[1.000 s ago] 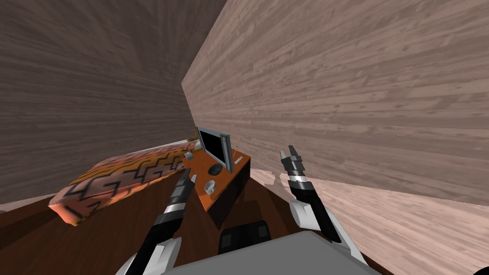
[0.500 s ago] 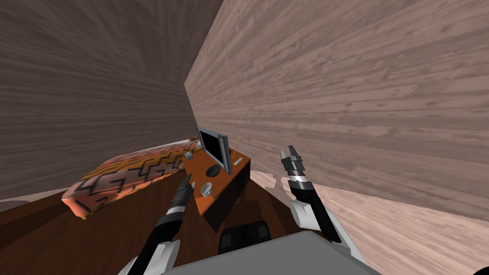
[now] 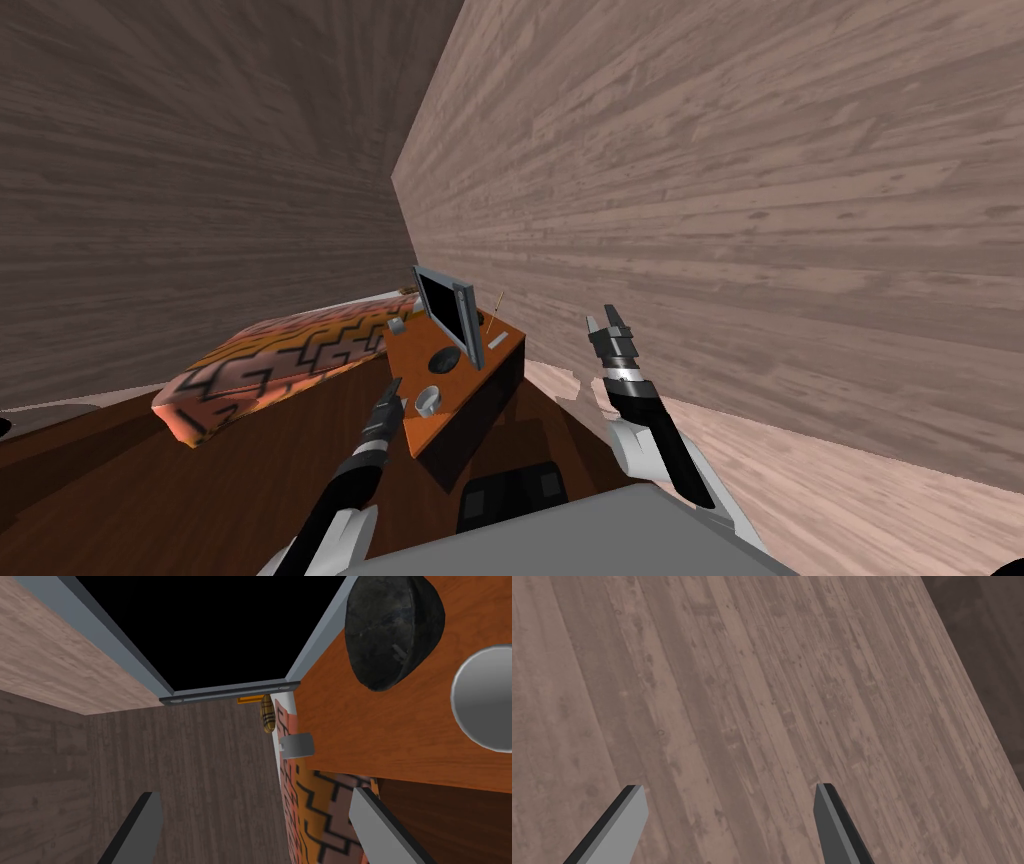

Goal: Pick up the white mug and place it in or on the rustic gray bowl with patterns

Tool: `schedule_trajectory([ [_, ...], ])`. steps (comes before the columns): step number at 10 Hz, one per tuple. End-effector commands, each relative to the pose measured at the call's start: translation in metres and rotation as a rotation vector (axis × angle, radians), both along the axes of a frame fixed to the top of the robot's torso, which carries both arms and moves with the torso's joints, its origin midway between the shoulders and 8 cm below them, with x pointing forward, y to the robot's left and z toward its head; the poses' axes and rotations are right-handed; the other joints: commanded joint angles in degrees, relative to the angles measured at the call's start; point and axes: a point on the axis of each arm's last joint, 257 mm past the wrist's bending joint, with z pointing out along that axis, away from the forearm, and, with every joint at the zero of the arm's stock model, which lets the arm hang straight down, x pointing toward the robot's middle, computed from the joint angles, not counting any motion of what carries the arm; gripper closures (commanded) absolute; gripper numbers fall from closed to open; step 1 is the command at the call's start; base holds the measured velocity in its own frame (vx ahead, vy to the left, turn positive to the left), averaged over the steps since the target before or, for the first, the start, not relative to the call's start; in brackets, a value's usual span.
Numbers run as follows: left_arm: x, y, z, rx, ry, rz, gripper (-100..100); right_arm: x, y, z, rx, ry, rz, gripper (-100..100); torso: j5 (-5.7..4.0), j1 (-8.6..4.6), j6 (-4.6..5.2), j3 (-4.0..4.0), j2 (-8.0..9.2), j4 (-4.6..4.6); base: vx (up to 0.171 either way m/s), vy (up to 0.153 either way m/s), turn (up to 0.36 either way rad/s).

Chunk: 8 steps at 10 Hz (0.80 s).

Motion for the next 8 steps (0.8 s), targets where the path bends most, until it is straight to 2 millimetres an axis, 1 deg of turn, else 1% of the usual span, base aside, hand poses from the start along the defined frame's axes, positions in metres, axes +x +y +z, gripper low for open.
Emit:
schedule_trajectory([
  [1,-0.002,0.011,-0.028,-0.037,0.069,0.030,-100,0.000,0.000,0.000,0.000,0.000,0.000,0,0.00,0.00,0.00,0.00,0.00,0.00,0.059,-0.073,0.071],
  [2,-0.004,0.016,-0.044,-0.063,0.107,0.048,-100,0.000,0.000,0.000,0.000,0.000,0.000,0,-0.01,-0.03,0.00,-0.02,-0.03,-0.01,0.068,-0.066,0.071],
  [3,-0.006,0.017,-0.049,-0.065,0.119,0.050,-100,0.000,0.000,0.000,0.000,0.000,0.000,0,-0.01,-0.03,0.01,-0.04,-0.07,-0.01,0.053,-0.046,0.023],
  [4,-0.006,0.017,-0.049,-0.065,0.119,0.050,-100,0.000,0.000,0.000,0.000,0.000,0.000,0,0.00,0.04,0.01,-0.02,-0.04,-0.01,0.022,-0.021,-0.005],
  [5,-0.008,0.022,-0.066,-0.093,0.159,0.069,-100,0.000,0.000,0.000,0.000,0.000,0.000,0,0.02,0.13,0.01,0.03,0.06,0.01,0.022,-0.020,0.036],
  [7,-0.010,0.029,-0.093,-0.152,0.220,0.102,-100,0.000,0.000,0.000,0.000,0.000,0.000,0,0.02,0.11,0.01,0.02,0.03,0.01,0.053,-0.038,0.062],
  [8,-0.013,0.029,-0.099,-0.154,0.232,0.105,-100,0.000,0.000,0.000,0.000,0.000,0.000,0,0.01,0.09,0.01,-0.02,-0.03,-0.01,0.041,-0.032,0.010],
])
